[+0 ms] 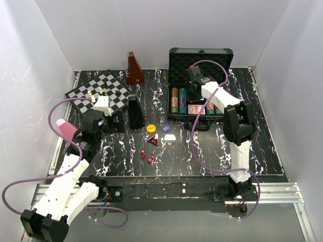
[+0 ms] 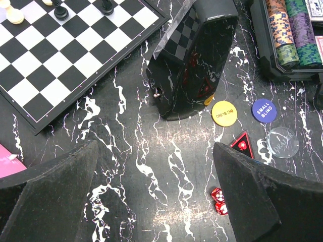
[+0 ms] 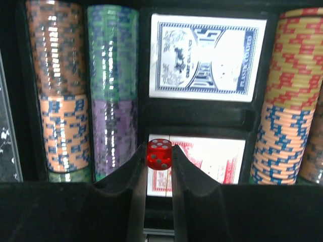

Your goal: Pack up texas hold em set

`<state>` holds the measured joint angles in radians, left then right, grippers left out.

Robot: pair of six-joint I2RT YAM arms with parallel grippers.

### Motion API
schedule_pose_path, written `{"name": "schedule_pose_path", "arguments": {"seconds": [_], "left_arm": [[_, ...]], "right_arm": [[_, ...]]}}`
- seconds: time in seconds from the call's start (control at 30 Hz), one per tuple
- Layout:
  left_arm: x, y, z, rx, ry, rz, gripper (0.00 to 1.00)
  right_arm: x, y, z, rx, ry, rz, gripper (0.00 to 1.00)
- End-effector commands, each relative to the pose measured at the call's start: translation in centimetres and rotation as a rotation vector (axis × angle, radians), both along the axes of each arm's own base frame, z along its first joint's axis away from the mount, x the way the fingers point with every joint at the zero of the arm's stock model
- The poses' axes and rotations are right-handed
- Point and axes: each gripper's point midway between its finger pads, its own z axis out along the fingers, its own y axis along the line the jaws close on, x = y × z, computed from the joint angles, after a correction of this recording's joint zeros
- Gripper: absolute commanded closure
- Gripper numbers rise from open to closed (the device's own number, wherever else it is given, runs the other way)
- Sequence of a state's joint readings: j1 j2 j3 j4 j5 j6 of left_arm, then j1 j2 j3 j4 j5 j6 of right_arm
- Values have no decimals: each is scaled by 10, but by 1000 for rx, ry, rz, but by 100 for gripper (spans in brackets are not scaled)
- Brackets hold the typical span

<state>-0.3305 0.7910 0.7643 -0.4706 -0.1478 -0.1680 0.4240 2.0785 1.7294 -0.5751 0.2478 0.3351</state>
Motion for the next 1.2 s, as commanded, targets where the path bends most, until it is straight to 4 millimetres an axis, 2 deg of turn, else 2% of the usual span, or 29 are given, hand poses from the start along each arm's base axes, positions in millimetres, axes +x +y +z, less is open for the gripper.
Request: {"name": "schedule_pose_path", "arguments": {"seconds": [0.0,0.33,0.6,1.17], "left_arm": [[0,-2,12,-13,-21,-9,2],[-1,-3,12,-16,-23,-14,2],[-1,-5,12,-25,-20,-20,2],[0,-5,12,-20,-18,-22,2]], "right_arm": [[26,-3,12,18,-38,6,99],[28,5,-8,34,28,22,99],[27,5,-23,23,61,12,99],[30,16,-34,64,97,15,98]]}}
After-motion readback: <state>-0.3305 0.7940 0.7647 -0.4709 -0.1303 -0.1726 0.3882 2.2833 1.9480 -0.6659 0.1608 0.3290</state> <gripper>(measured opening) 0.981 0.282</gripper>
